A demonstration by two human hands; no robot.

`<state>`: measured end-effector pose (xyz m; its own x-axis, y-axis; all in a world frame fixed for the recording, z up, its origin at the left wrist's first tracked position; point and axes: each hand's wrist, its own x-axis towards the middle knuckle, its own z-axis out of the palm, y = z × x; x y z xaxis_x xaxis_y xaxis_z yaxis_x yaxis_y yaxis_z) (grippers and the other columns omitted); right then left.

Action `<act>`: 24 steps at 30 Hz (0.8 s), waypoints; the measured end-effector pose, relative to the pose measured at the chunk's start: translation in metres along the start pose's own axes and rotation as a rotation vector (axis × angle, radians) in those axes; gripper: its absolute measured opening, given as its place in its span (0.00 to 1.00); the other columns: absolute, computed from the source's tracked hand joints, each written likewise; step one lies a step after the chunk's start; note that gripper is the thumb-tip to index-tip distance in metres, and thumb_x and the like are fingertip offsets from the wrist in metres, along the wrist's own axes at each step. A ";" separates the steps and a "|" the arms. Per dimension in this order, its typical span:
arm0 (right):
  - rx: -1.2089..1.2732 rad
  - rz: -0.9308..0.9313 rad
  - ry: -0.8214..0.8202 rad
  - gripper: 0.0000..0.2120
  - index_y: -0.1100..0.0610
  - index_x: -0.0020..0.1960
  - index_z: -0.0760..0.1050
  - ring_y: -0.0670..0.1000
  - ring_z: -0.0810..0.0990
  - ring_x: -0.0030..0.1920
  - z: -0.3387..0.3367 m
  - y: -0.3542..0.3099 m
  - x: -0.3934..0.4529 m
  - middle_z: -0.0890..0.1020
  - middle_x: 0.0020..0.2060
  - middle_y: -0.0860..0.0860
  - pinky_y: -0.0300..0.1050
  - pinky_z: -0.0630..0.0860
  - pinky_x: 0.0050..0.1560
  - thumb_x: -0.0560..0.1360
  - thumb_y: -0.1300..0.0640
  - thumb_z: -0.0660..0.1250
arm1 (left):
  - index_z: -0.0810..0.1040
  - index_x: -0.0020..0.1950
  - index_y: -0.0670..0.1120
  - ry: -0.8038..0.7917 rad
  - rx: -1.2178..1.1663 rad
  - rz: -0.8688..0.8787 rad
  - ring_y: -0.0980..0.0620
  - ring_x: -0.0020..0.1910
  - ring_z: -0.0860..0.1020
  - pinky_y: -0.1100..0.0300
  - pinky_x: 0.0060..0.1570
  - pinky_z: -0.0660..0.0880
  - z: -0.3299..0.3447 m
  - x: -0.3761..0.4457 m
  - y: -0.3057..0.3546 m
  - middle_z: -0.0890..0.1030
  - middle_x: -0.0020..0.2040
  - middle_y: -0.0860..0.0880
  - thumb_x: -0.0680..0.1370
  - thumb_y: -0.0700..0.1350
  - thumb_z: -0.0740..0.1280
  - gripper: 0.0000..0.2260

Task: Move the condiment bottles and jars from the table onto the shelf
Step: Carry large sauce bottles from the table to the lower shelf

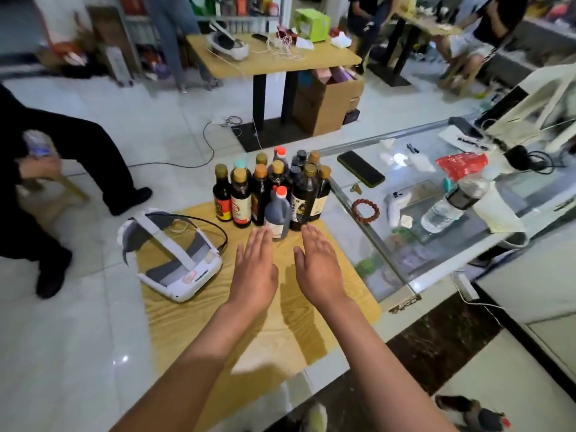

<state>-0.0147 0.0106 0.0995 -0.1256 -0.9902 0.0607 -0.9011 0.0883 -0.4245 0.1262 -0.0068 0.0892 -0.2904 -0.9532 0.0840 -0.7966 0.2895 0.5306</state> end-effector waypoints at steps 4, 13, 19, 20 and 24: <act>0.098 -0.003 -0.040 0.25 0.59 0.79 0.57 0.51 0.57 0.78 0.017 0.007 0.045 0.62 0.77 0.55 0.45 0.54 0.76 0.84 0.53 0.54 | 0.47 0.79 0.46 -0.022 -0.017 -0.068 0.52 0.78 0.44 0.52 0.77 0.44 0.012 0.027 -0.008 0.49 0.80 0.49 0.79 0.38 0.59 0.32; 0.426 0.165 -0.120 0.21 0.58 0.71 0.67 0.58 0.73 0.66 0.061 0.036 0.148 0.75 0.66 0.56 0.52 0.74 0.61 0.82 0.50 0.59 | 0.57 0.77 0.42 -0.002 -0.162 -0.338 0.47 0.76 0.58 0.55 0.73 0.57 0.032 0.126 -0.025 0.61 0.77 0.45 0.80 0.40 0.62 0.27; 0.473 0.253 -0.215 0.19 0.58 0.69 0.68 0.60 0.76 0.61 0.090 0.047 0.196 0.77 0.62 0.57 0.52 0.74 0.55 0.80 0.52 0.63 | 0.47 0.79 0.43 0.209 -0.364 -0.583 0.45 0.76 0.59 0.57 0.73 0.59 0.027 0.208 -0.056 0.57 0.77 0.43 0.77 0.42 0.68 0.38; 0.493 0.235 -0.208 0.18 0.58 0.67 0.69 0.60 0.77 0.58 0.093 0.048 0.200 0.79 0.59 0.57 0.52 0.74 0.53 0.80 0.53 0.64 | 0.44 0.79 0.44 0.203 -0.347 -0.600 0.45 0.76 0.59 0.54 0.73 0.60 0.028 0.218 -0.062 0.57 0.78 0.43 0.76 0.41 0.69 0.40; 0.556 0.221 -0.247 0.13 0.55 0.63 0.70 0.60 0.79 0.52 0.103 0.056 0.210 0.81 0.53 0.56 0.51 0.73 0.46 0.80 0.53 0.63 | 0.55 0.78 0.45 0.195 -0.242 -0.563 0.45 0.72 0.66 0.53 0.69 0.65 0.032 0.239 -0.079 0.66 0.74 0.44 0.77 0.39 0.68 0.33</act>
<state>-0.0491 -0.2034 -0.0050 -0.1242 -0.9567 -0.2633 -0.5070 0.2893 -0.8120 0.1028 -0.2548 0.0399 0.2571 -0.9586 -0.1228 -0.6503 -0.2656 0.7117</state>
